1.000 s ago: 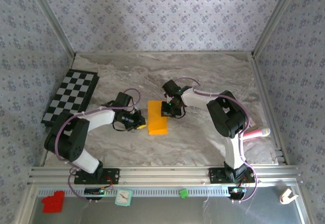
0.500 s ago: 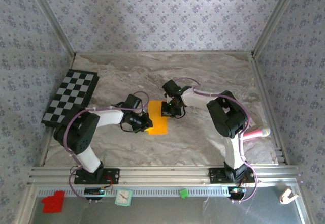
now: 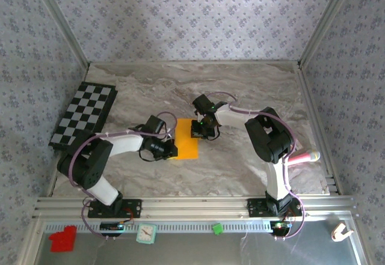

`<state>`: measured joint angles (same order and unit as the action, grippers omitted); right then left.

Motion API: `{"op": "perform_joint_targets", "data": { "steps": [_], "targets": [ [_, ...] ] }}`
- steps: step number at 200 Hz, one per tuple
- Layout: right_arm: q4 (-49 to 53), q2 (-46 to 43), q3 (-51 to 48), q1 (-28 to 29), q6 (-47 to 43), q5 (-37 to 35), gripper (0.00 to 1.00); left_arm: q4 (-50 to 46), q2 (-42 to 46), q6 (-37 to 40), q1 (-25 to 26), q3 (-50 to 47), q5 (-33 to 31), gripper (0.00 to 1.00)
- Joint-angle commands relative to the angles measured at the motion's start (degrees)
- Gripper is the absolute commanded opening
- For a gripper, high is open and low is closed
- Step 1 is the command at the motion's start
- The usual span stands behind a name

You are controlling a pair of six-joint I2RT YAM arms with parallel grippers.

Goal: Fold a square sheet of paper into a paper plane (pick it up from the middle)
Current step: First fold the square sheet of paper in half at the center of the table, then fold the triangle a second time at the center of the table.

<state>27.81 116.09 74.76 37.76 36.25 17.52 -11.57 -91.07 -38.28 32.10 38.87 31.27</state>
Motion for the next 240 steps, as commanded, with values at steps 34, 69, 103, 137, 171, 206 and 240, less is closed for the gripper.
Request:
{"op": "perform_joint_targets", "data": {
  "steps": [34, 69, 103, 137, 171, 206, 240],
  "targets": [
    [6.9, 7.8, -5.2, 0.2, 0.2, -8.5, 0.13, -15.9, 4.2, 5.3, 1.9, -2.0, -4.3, 0.07],
    [6.9, 6.0, -4.4, 0.0, 0.2, -8.2, 0.13, -16.5, 9.8, 3.0, 1.9, 3.4, -6.9, 0.08],
    [3.8, 1.4, 0.9, -0.4, -4.7, -6.6, 0.16, -7.4, 10.9, -3.1, -0.6, 6.0, -8.3, 0.17],
    [1.4, -4.0, 5.9, -1.2, -6.7, -2.0, 0.26, 2.4, 6.3, -9.4, -3.7, 7.0, -6.3, 0.26],
    [-1.1, -10.0, 2.9, -2.3, -5.5, -0.1, 0.35, 11.8, 0.4, -14.3, -3.9, 8.9, -1.5, 0.30],
    [-3.9, -14.2, -4.4, -4.0, -1.1, -0.8, 0.40, 12.8, -5.4, -15.1, -4.0, 11.9, -1.6, 0.27],
    [-7.1, -17.0, -12.1, -4.6, 3.7, 1.2, 0.46, 11.0, -9.9, -16.2, -4.3, 13.5, -3.7, 0.23]
  ]
}}
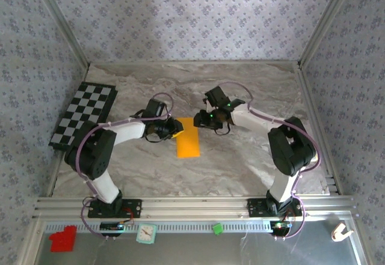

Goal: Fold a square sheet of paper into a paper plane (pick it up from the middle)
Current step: Fold the triangle a second time at the center of the table.

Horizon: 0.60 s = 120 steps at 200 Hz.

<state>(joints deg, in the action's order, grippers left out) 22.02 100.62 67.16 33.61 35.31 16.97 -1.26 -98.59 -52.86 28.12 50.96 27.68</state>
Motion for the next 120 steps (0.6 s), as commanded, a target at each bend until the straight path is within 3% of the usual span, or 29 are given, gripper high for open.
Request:
{"op": "perform_joint_targets", "data": {
  "steps": [1, 120],
  "targets": [
    [-1.4, -1.6, -4.7, -0.4, 4.7, 1.8, 0.46, 0.8, -2.5, -1.7, -0.3, 1.4, -0.2, 0.23],
    [-13.4, -6.0, -19.5, 0.9, 18.9, 12.6, 0.51, -1.8, -5.6, -6.7, -0.6, -2.9, -4.7, 0.19]
  ]
}}
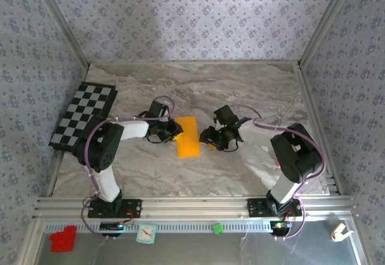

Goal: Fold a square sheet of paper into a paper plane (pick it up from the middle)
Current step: Fold the triangle a second time at the center of the table.

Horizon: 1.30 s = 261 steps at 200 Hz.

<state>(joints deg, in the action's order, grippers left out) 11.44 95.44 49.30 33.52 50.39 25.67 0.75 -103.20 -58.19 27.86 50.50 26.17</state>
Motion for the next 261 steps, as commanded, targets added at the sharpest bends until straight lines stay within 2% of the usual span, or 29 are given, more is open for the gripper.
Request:
{"op": "perform_joint_targets", "data": {
  "steps": [1, 98, 141, 181, 230, 261],
  "targets": [
    [-2.9, -0.8, -1.7, 1.1, 3.8, 4.0, 0.51, -3.8, -1.0, -1.4, -0.3, -2.4, -3.2, 0.19],
    [-6.7, 0.9, -3.3, 3.1, 5.7, 6.1, 0.42, -3.8, -1.4, -1.2, -0.3, -2.4, -2.9, 0.19],
    [-6.1, 1.5, -3.2, 3.4, 5.2, 6.2, 0.41, -4.0, -1.5, -1.3, -0.3, -2.4, -2.8, 0.18],
    [-1.9, 1.6, -2.2, 3.8, 3.1, 3.1, 0.44, -4.1, -1.6, -1.2, -0.3, -2.3, -2.8, 0.19],
    [-6.3, 3.1, -2.1, 4.6, 3.5, 7.4, 0.40, -4.1, -1.7, -1.4, -0.3, -2.3, -2.7, 0.18],
    [-10.9, 1.7, -4.0, 4.3, 5.3, 7.1, 0.37, -4.0, -1.6, -1.4, -0.3, -2.3, -2.4, 0.18]
  ]
}}
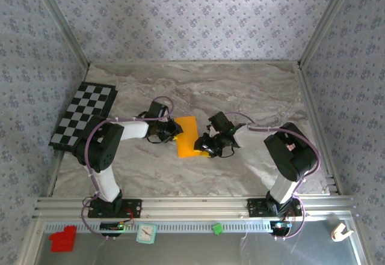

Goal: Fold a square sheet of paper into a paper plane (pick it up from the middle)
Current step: Fold the triangle a second time at the center of the table.

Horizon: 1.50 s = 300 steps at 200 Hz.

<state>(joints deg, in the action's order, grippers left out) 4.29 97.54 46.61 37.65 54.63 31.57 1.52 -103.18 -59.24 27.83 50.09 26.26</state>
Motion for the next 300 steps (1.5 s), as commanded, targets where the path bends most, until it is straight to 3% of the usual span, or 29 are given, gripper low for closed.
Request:
{"op": "perform_joint_targets", "data": {
  "steps": [1, 159, 236, 300],
  "targets": [
    [-3.8, -0.4, -1.4, 0.1, 1.0, 1.2, 0.37, -4.8, -1.6, -0.3, -0.3, -1.8, -2.5, 0.18],
    [-7.6, -2.7, -4.5, -1.1, 5.5, -0.8, 0.13, -4.1, -0.2, 0.8, -0.2, -0.4, 0.5, 0.19],
    [-3.2, -3.2, -3.6, -2.1, 4.2, -1.6, 0.05, -2.3, 2.5, 5.4, -0.4, 4.4, 2.7, 0.33],
    [-2.4, -4.3, -2.4, -2.0, 2.4, -0.9, 0.04, -6.2, -2.6, 5.5, -0.4, 5.1, 0.5, 0.25]
  ]
}}
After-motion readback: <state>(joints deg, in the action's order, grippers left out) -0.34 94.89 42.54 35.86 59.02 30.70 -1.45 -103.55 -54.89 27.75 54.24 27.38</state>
